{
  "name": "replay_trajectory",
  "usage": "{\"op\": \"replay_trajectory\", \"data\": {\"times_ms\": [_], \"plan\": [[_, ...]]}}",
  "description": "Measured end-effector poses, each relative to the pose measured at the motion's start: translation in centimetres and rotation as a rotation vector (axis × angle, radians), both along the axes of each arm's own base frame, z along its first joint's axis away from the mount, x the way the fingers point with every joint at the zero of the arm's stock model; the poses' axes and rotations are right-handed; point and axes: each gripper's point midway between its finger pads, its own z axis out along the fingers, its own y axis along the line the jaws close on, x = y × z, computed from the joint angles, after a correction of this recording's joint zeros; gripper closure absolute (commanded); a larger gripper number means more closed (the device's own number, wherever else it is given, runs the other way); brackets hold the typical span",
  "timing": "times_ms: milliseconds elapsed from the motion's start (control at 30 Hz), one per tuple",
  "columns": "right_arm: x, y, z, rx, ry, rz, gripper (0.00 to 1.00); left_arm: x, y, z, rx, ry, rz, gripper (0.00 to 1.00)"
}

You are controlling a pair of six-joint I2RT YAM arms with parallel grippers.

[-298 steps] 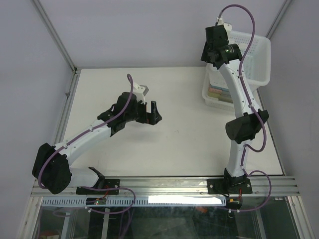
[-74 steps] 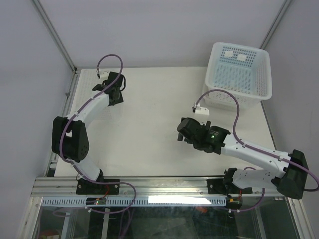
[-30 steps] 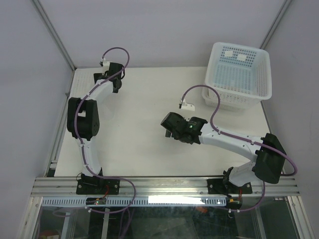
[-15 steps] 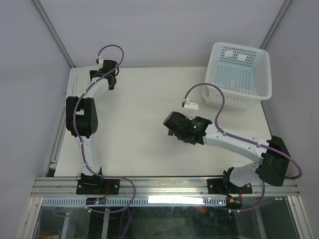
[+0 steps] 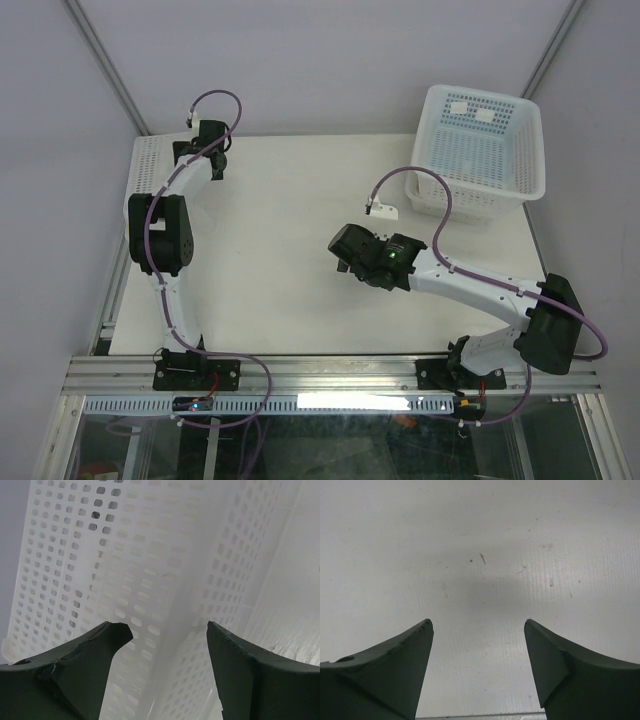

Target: Turn the large container upside down

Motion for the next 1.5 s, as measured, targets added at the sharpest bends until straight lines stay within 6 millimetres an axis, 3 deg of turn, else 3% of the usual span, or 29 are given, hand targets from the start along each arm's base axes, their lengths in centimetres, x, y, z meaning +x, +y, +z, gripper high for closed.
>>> {"op": "replay_trajectory", "data": {"times_ms": [200, 300, 367, 500, 633, 733, 800, 867, 933, 1000, 1133, 1300, 1500], "plan": [[0.0, 0.0, 0.1, -0.011, -0.002, 0.015, 0.23, 0.1, -0.5, 0.0, -0.027, -0.002, -0.021, 0.03], [0.5, 0.5, 1.4, -0.011, -0.024, 0.044, 0.23, 0.1, -1.2, 0.9, -0.058, -0.012, -0.051, 0.01], [1.1, 1.3, 3.3, 0.003, -0.059, 0.074, 0.23, 0.1, -1.7, 2.5, -0.077, -0.038, -0.073, 0.01], [2.9, 2.9, 8.3, 0.038, -0.171, 0.129, 0.18, 0.0, -3.8, 8.4, -0.106, -0.154, -0.131, 0.01], [5.4, 2.4, 13.6, 0.015, -0.306, 0.141, 0.15, -1.3, -9.4, 15.4, -0.176, -0.299, -0.260, 0.01], [8.7, -0.9, 16.2, -0.015, -0.360, 0.058, 0.15, -3.4, -16.0, 19.2, -0.278, -0.384, -0.407, 0.01], [10.9, -3.8, 17.8, -0.038, -0.391, -0.013, 0.14, -5.6, -20.9, 20.1, -0.375, -0.399, -0.521, 0.01], [12.3, -6.2, 19.8, -0.050, -0.425, -0.065, 0.12, -7.5, -24.4, 19.5, -0.454, -0.373, -0.605, 0.01], [13.0, -7.5, 21.9, -0.052, -0.460, -0.091, 0.12, -8.9, -26.4, 17.7, -0.527, -0.321, -0.641, 0.01], [13.7, -8.9, 24.3, -0.045, -0.505, -0.121, 0.12, -9.8, -27.2, 15.5, -0.574, -0.263, -0.646, 0.01], [15.3, -10.8, 26.7, -0.042, -0.554, -0.171, 0.12, -12.2, -28.6, 11.1, -0.659, -0.136, -0.640, 0.01], [18.3, -12.0, 25.3, -0.079, -0.504, -0.189, 0.13, -14.8, -31.8, 9.5, -0.736, -0.056, -0.697, 0.01], [22.2, -11.6, 19.8, -0.144, -0.329, -0.160, 0.31, -17.1, -33.5, 7.1, -0.774, 0.018, -0.733, 0.01]]}}
